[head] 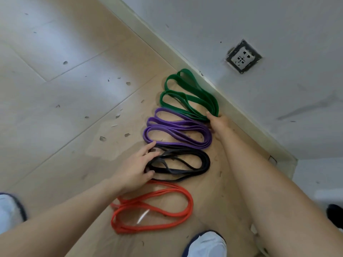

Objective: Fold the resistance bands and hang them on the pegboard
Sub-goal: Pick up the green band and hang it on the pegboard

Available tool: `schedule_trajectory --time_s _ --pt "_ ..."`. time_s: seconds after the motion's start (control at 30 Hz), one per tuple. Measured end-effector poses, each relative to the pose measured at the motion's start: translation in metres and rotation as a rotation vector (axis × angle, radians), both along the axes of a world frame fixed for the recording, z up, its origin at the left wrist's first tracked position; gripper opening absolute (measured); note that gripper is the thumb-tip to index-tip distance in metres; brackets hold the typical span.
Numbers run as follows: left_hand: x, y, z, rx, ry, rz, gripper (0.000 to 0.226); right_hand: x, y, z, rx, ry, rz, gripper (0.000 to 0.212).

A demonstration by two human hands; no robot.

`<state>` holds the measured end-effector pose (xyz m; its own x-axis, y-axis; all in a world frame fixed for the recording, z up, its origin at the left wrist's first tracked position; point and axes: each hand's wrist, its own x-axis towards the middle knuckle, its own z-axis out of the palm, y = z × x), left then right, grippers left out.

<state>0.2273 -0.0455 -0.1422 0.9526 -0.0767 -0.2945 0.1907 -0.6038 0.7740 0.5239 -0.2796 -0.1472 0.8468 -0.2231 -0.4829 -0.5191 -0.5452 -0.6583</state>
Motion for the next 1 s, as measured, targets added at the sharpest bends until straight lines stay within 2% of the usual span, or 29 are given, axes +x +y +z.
schedule_trajectory --time_s 0.13,0.3,0.5,0.6,0.8,1.0 --pt "0.002 0.004 0.000 -0.036 0.014 0.009 0.067 -0.012 0.027 0.028 0.080 -0.019 -0.126 0.023" --pt "0.011 0.008 0.016 -0.056 0.036 0.031 0.057 -0.014 0.031 0.046 0.192 -0.100 -0.192 0.018" --pt "0.026 0.021 0.063 -0.025 -0.030 0.112 0.047 -0.024 0.059 0.115 0.384 -0.242 -0.144 0.034" --pt "0.044 0.041 0.107 -0.016 -0.073 0.146 0.048 -0.031 0.085 0.164 0.469 -0.311 -0.001 0.040" --pt "0.068 0.084 0.216 0.123 -0.227 0.184 0.063 -0.058 0.124 0.270 0.372 -0.500 0.378 0.039" --pt "0.073 0.107 0.326 0.178 -0.331 0.137 0.074 -0.103 0.129 0.373 0.298 -0.542 0.715 0.038"
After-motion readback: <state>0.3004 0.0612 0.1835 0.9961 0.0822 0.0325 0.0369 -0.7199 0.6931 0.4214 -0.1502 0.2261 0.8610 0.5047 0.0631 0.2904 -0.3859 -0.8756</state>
